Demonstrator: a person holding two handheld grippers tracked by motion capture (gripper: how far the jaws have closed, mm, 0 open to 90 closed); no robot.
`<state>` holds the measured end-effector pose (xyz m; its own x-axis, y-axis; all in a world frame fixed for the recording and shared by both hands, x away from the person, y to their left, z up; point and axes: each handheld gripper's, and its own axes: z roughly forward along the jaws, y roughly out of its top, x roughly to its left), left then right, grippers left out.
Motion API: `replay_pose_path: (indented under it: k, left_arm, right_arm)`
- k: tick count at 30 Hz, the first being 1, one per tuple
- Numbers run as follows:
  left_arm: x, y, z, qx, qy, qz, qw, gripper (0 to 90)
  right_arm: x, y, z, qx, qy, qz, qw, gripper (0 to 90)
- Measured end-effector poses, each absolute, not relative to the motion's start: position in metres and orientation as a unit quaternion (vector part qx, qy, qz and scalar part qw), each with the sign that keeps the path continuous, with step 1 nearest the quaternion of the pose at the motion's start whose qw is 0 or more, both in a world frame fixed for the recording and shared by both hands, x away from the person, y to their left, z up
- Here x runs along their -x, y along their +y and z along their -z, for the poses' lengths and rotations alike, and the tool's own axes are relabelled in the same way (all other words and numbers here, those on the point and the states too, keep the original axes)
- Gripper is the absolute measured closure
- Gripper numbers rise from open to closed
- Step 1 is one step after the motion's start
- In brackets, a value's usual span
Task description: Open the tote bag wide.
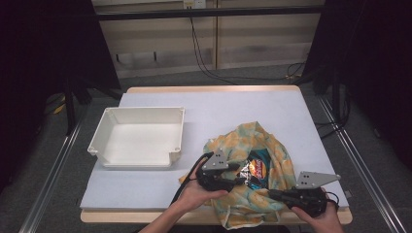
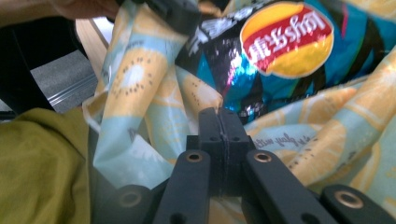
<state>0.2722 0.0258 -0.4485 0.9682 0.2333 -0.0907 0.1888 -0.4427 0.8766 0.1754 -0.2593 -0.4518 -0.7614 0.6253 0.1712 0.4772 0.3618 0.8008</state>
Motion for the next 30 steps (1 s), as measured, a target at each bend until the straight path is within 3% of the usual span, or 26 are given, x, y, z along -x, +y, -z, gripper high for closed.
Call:
replay_pose_path:
  k: [23, 27, 30]
  left_arm:
    - [-0.27, 0.025, 0.449, -0.857, 0.127, -0.039, 0.499, 52.8]
    - [-0.271, 0.028, 0.448, -0.854, 0.13, -0.015, 0.504, 53.0]
    - [-0.269, 0.029, 0.445, -0.856, 0.12, 0.002, 0.503, 55.1]
  right_arm:
    - [-0.156, -0.259, 0.488, -0.318, 0.869, -0.37, 0.08, 90.0]
    - [-0.158, -0.263, 0.486, -0.33, 0.857, -0.387, 0.08, 90.0]
    - [-0.158, -0.267, 0.483, -0.335, 0.846, -0.406, 0.086, 84.6]
